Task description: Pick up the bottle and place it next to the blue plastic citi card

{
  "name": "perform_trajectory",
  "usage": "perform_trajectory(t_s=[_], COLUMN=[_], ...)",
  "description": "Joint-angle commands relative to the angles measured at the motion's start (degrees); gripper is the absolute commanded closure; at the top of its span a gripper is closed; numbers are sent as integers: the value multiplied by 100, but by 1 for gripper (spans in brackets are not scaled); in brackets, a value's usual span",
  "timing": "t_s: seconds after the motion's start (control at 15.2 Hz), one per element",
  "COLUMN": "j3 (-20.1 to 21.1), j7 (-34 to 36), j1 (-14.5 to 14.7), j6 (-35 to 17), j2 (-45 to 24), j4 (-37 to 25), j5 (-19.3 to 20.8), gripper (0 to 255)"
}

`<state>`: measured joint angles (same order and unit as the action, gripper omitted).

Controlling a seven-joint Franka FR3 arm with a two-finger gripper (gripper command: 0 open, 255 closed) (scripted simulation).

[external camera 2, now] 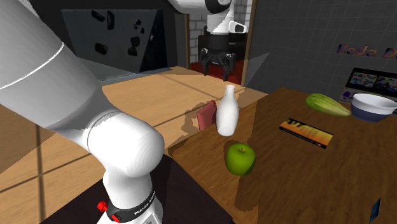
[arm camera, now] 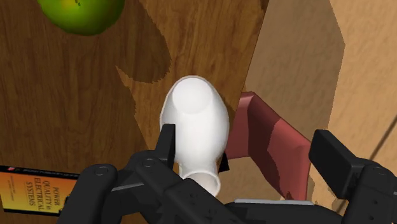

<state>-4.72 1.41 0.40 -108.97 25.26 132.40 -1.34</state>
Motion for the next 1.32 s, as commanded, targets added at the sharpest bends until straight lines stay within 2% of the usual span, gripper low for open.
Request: perform_trajectory(t_s=[0.0, 0.46, 0.92, 1.25], j3=[-30, -88, -96, -96], j7=[-42, -102, -118, -119], j1=[-19, -62, -63, -64], j6=[-233, -865, -1395, -1439], j2=[-452, -1861, -2065, -2084], j4=[-253, -1124, -797, -773], j5=[55, 196, 176, 173], gripper=[0, 0, 0, 0])
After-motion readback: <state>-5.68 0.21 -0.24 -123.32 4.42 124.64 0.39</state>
